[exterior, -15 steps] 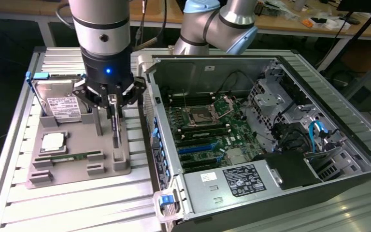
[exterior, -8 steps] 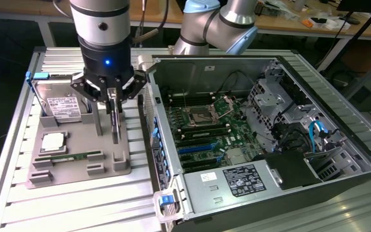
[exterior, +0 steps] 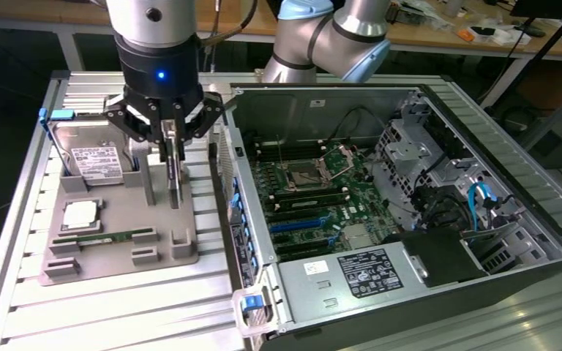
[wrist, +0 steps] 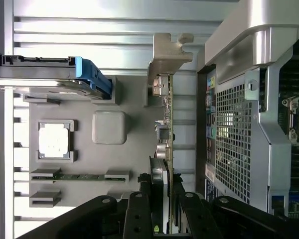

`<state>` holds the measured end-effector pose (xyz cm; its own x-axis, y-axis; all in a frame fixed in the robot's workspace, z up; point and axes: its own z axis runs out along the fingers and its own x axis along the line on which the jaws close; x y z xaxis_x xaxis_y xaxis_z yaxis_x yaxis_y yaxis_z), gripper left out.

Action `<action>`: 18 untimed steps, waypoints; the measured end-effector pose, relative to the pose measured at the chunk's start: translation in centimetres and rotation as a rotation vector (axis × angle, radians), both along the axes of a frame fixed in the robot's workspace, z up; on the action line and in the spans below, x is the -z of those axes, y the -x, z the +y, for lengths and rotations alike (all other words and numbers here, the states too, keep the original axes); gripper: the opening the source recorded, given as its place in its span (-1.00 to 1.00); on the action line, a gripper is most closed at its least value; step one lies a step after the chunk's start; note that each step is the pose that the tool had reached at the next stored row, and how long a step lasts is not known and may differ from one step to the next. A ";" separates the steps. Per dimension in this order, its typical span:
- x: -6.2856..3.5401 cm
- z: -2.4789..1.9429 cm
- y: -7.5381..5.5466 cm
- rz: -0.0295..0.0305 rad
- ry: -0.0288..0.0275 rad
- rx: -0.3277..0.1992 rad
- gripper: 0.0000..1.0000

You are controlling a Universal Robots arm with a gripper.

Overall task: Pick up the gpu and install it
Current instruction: 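Pick up the gpu and move the gpu toward the slot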

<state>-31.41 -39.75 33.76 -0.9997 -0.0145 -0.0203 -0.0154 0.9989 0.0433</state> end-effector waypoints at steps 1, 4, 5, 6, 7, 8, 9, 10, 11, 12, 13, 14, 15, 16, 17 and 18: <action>-0.19 0.00 0.0 -0.0001 -0.0001 0.000 -0.46; -0.87 0.00 -0.1 0.0000 0.0000 0.000 -0.46; -1.11 0.00 -0.1 0.0000 0.0000 0.000 -0.46; -1.26 0.00 -0.1 -0.0001 0.0000 0.000 -0.46; -1.42 0.01 -0.1 -0.0001 -0.0001 0.000 -0.46; -1.58 0.01 -0.2 -0.0001 0.0000 0.000 -0.46; -1.73 0.01 -0.2 0.0000 0.0000 0.000 -0.46; -1.87 0.01 -0.2 0.0000 0.0000 0.000 -0.46; -2.07 0.01 -0.2 0.0001 0.0000 0.000 -0.46; -2.27 0.01 -0.2 0.0000 0.0000 0.000 -0.46; -2.57 0.01 -0.2 -0.0001 0.0000 0.000 -0.46; -2.84 0.02 -0.3 0.0000 0.0000 0.000 -0.46; -3.08 0.02 -0.3 0.0000 0.0000 0.000 -0.46; -3.47 0.03 -0.3 0.0000 0.0000 0.000 -0.46; -3.86 0.04 -0.3 -0.0001 0.0000 0.000 -0.46; -4.16 0.05 -0.3 0.0000 0.0000 0.000 -0.46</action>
<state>-31.11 -39.70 37.91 -0.9997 -0.0148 -0.0203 -0.0157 0.9989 0.0433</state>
